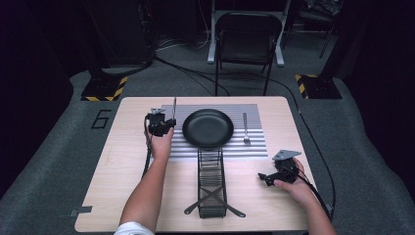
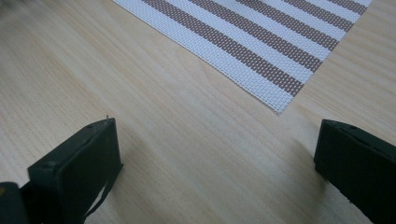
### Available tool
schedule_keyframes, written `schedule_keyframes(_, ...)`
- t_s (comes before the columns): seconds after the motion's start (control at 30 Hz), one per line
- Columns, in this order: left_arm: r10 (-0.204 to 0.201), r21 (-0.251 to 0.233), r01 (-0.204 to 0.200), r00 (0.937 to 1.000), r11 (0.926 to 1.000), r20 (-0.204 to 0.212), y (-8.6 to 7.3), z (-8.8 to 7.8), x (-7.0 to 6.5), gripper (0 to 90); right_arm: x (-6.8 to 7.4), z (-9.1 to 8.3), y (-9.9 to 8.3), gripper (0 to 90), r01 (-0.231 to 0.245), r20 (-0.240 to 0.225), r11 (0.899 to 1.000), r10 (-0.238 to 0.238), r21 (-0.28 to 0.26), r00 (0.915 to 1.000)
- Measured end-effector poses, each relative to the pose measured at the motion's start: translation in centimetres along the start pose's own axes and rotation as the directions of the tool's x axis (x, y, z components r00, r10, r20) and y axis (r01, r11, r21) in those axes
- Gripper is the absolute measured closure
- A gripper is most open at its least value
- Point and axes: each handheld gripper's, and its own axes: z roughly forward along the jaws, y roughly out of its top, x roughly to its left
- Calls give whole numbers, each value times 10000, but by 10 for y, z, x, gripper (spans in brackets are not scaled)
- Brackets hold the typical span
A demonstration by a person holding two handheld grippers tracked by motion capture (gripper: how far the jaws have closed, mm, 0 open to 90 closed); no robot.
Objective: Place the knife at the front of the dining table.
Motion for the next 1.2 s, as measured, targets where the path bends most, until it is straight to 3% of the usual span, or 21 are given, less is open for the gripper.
schedule_keyframes(0.3, -189, -196, 187, 9998, 9996, -95, 2, 3, 0, 822, 0, 0, 0, 0, 9, -10, 10000, -9, 7, 10000)
schedule_keyframes(0.47, -600, -281, 595, 9980, 9978, -195, 3, 1, 3, 821, 0, 0, 0, 0, 6, -8, 10000, -6, 6, 10000)
schedule_keyframes(0.67, -500, -257, 489, 9978, 9985, -444, 12, 5, 2, 821, 0, 0, 0, 0, 19, -8, 10000, -19, 3, 10000)
schedule_keyframes(0.8, -427, -399, 406, 9977, 9984, -529, 13, 13, 2, 821, 0, 0, 0, 0, 12, -8, 10000, -12, 2, 10000)
schedule_keyframes(1.2, -1038, 132, 1051, 9919, 9944, -725, -2, 41, 15, 821, 0, 0, 0, 0, 27, -20, 10000, -27, 7, 10000)
